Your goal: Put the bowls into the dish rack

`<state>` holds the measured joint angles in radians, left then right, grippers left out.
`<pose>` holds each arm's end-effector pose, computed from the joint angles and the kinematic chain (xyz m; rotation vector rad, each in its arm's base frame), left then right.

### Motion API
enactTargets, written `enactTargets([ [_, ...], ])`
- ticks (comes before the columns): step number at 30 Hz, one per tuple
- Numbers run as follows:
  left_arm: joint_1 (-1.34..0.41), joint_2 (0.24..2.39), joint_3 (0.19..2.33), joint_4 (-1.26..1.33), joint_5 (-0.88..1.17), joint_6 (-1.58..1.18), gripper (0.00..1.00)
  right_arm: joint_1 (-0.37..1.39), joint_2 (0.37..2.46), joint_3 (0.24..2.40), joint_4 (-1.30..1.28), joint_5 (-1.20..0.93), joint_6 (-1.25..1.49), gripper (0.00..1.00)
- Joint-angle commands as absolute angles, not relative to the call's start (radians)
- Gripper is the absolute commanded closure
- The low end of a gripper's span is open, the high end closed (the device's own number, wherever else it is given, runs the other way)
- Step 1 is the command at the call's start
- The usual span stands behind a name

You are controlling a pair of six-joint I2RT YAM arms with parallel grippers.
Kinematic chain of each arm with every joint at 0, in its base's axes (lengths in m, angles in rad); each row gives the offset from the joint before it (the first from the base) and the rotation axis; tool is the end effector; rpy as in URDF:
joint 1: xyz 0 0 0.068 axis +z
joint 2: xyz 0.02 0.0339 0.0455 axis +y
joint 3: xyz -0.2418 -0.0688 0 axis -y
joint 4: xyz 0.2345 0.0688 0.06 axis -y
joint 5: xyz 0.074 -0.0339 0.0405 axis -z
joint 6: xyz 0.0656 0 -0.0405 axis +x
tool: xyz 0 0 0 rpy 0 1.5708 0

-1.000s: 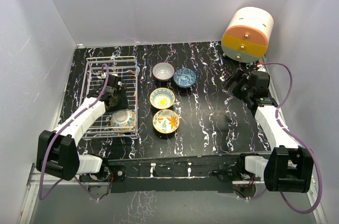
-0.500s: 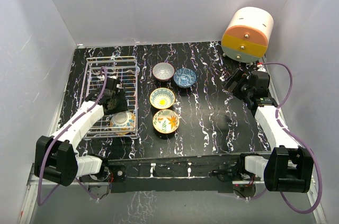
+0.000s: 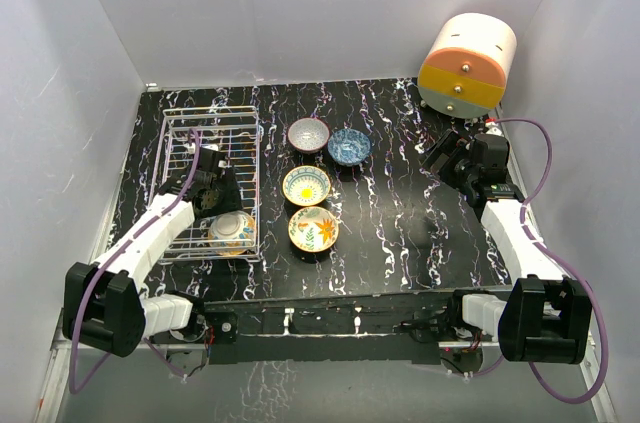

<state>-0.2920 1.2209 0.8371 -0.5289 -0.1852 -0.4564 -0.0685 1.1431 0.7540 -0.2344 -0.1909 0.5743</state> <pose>0.2541 -0.0638 0.1989 -0.2800 2.4481 -0.0945 0.2720 -0.0062 0.2193 0.5985 2.1427 0.4910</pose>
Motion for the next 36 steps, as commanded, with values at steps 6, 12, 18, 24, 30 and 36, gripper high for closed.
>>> enactTargets([
  [6, -0.298, 1.228, 1.018, -0.533, -0.283, -0.406, 0.3, -0.076, 1.121, 0.746, -0.181, -0.197, 0.569, 0.05],
  [12, -0.317, 1.215, 1.085, -0.464, -0.218, -0.346, 0.31, -0.075, 1.125, 0.749, -0.181, -0.176, 0.57, 0.05],
  [18, -0.491, 1.199, 1.096, -0.422, -0.201, -0.302, 0.32, -0.078, 1.154, 0.752, -0.171, -0.19, 0.586, 0.05],
  [24, -0.802, 1.21, 1.098, -0.4, -0.352, -0.349, 0.32, -0.078, 1.161, 0.754, -0.167, -0.185, 0.591, 0.05],
  [30, -1.042, 1.317, 1.058, -0.345, -0.489, -0.43, 0.33, -0.079, 1.16, 0.757, -0.169, -0.178, 0.587, 0.05],
  [36, -1.123, 1.448, 0.971, -0.208, -0.547, -0.427, 0.33, -0.081, 1.159, 0.755, -0.169, -0.183, 0.588, 0.05],
])
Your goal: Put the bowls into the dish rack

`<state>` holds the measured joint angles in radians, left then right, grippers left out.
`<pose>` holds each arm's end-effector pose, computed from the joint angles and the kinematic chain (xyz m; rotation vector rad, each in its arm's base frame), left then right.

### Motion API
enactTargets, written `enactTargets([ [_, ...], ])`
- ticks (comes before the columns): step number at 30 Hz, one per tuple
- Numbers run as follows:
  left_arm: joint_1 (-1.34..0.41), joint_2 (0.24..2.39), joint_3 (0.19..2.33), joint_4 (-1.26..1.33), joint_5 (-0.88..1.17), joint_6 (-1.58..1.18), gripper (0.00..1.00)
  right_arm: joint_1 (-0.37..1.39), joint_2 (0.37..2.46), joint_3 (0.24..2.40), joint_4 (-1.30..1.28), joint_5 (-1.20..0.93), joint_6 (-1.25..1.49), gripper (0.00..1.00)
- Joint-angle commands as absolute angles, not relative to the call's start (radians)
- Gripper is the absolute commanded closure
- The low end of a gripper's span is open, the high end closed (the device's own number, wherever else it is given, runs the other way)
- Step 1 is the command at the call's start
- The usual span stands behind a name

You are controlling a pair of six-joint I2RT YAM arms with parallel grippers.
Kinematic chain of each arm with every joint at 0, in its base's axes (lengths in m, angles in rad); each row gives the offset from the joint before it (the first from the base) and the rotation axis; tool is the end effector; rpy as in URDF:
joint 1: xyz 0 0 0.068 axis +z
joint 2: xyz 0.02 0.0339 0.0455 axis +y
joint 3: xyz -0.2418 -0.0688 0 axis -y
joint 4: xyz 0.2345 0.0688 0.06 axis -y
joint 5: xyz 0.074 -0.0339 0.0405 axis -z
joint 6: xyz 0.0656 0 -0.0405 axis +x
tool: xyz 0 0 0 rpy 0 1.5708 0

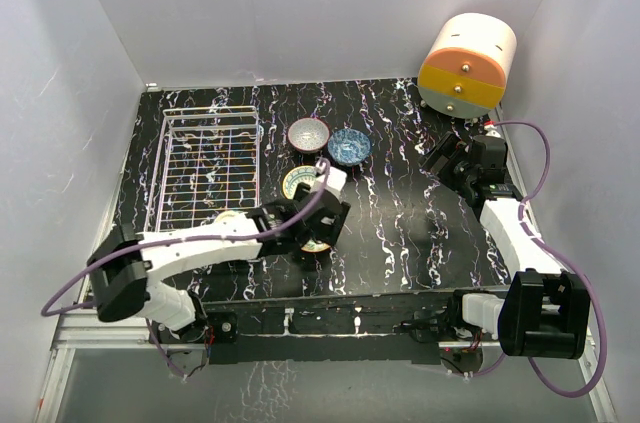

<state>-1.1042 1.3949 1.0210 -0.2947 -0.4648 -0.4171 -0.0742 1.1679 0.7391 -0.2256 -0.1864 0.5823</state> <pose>0.1711 -0.2743 0.2396 0.4956 2.1223 -0.3519 0.2734 -0.0081 0.2087 0.6281 2.1666 0.4832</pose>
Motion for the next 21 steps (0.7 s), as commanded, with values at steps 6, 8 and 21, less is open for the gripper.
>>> enactTargets([
  [6, -1.144, 1.516, 0.96, -0.136, -0.502, -0.398, 0.33, -0.085, 1.157, 0.749, -0.169, -0.185, 0.583, 0.05],
  [8, -1.154, 1.534, 0.957, -0.13, -0.493, -0.406, 0.33, -0.086, 1.161, 0.746, -0.167, -0.184, 0.581, 0.05],
  [21, -1.178, 1.661, 0.919, -0.067, -0.527, -0.457, 0.32, -0.09, 1.17, 0.734, -0.156, -0.195, 0.579, 0.05],
])
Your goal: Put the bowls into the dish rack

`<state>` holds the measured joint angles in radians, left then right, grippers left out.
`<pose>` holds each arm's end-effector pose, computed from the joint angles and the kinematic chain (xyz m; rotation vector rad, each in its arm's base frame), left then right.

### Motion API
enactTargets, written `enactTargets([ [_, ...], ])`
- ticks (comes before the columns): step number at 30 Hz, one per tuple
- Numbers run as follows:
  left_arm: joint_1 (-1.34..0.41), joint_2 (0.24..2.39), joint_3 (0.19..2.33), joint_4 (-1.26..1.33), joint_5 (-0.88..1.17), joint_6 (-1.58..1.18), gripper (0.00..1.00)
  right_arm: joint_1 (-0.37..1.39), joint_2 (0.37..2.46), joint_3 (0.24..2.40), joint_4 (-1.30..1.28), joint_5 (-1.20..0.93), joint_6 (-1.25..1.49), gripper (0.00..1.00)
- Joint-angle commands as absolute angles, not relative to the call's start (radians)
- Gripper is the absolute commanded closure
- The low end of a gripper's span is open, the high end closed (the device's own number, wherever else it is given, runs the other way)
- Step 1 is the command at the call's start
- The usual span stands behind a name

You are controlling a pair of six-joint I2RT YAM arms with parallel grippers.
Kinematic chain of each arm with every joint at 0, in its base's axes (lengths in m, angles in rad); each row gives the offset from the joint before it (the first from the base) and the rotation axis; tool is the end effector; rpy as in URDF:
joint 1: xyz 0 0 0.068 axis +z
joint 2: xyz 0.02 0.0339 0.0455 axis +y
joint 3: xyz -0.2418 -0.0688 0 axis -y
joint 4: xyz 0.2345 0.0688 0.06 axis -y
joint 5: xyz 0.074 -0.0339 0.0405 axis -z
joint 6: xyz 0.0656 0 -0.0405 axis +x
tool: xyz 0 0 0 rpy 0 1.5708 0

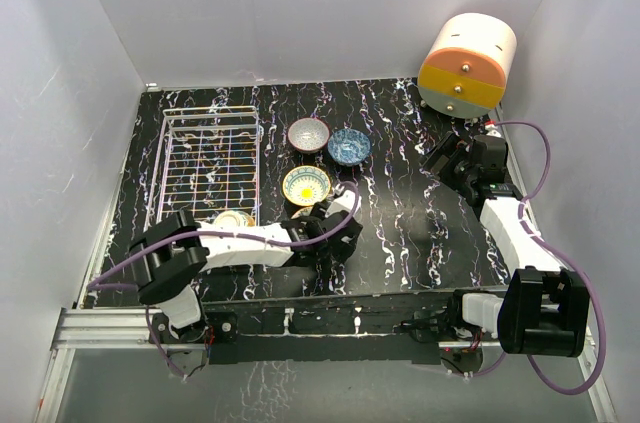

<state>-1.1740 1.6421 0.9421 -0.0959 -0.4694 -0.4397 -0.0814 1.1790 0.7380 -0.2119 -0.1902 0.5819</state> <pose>0.1618 -0.3094 0.1548 0.6075 2.1961 -0.2932 0.2754 -0.0100 0.2071 0.6327 2.1631 0.4835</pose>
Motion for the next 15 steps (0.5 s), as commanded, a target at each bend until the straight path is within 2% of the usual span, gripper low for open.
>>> enactTargets([
  [1, -1.178, 1.669, 0.915, -0.057, -0.539, -0.455, 0.34, -0.091, 1.168, 0.733, -0.157, -0.196, 0.578, 0.05],
  [5, -1.178, 1.708, 0.911, -0.041, -0.576, -0.455, 0.42, -0.093, 1.165, 0.73, -0.158, -0.198, 0.577, 0.05],
  [14, -1.178, 1.763, 0.894, -0.05, -0.592, -0.482, 1.0, -0.097, 1.162, 0.729, -0.158, -0.201, 0.577, 0.05],
  [15, -1.178, 1.765, 0.891, -0.052, -0.591, -0.484, 1.0, -0.097, 1.162, 0.729, -0.158, -0.201, 0.576, 0.05],
])
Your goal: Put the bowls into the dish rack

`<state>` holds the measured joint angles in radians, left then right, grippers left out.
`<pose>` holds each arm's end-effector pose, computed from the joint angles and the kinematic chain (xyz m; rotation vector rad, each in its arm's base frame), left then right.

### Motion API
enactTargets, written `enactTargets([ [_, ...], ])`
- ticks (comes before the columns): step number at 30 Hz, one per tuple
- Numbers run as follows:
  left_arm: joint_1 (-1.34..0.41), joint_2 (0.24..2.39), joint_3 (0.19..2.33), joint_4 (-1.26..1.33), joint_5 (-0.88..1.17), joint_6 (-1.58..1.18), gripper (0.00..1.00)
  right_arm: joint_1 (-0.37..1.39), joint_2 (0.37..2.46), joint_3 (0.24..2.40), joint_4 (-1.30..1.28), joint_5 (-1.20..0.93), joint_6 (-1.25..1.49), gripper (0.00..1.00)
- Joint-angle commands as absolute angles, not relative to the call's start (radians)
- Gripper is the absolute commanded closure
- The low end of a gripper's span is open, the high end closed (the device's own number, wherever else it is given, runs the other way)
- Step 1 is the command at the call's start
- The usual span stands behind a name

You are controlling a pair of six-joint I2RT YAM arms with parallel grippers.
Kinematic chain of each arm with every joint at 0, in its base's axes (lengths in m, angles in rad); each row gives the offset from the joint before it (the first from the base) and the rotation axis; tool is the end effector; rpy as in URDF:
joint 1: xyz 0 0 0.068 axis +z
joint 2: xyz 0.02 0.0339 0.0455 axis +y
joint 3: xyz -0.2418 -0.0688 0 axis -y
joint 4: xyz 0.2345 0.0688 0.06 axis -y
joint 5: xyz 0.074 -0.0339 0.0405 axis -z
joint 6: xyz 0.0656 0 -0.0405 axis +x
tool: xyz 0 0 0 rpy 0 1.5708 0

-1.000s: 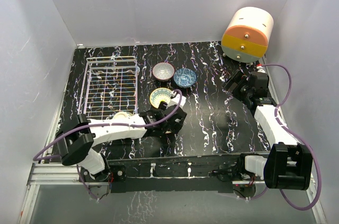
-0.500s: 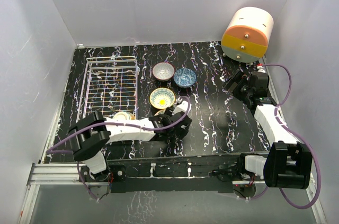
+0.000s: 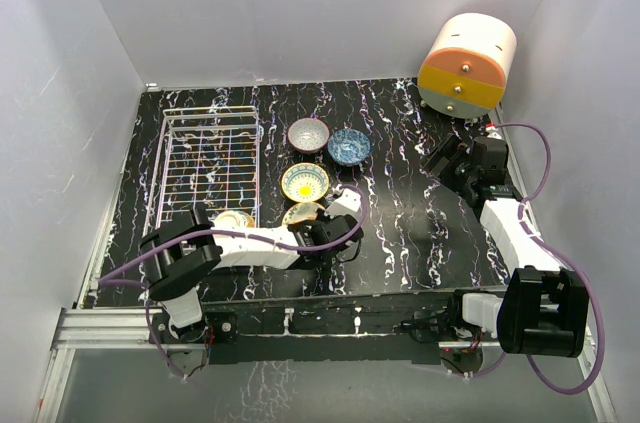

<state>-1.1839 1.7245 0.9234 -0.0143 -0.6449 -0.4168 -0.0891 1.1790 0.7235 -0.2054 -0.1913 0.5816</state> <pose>0.1686 -0.3092 0.1338 0.5465 2.1248 -0.1131 0.2739 -0.0120 0.2027 0.6432 2.1677 0.4795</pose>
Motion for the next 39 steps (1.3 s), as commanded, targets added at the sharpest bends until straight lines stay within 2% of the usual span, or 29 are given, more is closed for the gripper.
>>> enactTargets([
  [1, -1.178, 1.766, 0.888, -0.053, -0.588, -0.485, 1.0, -0.097, 1.162, 0.73, -0.158, -0.201, 0.577, 0.05],
  [11, -1.206, 1.599, 0.986, -0.16, -0.494, -0.523, 1.0, -0.101, 1.168, 0.738, -0.159, -0.196, 0.575, 0.05],
  [18, -1.207, 1.377, 1.017, -0.086, -0.377, -0.494, 1.0, -0.104, 1.172, 0.742, -0.158, -0.199, 0.575, 0.04],
  [23, -1.183, 1.271, 1.033, -0.087, -0.401, -0.481, 1.0, -0.106, 1.171, 0.742, -0.158, -0.204, 0.578, 0.05],
  [30, -0.9, 1.101, 0.919, 0.035, -0.261, -0.512, 1.0, -0.106, 1.163, 0.74, -0.159, -0.212, 0.583, 0.05],
  [39, -0.536, 1.021, 0.895, 0.15, -0.05, -0.531, 1.0, -0.106, 1.152, 0.732, -0.16, -0.225, 0.592, 0.05],
])
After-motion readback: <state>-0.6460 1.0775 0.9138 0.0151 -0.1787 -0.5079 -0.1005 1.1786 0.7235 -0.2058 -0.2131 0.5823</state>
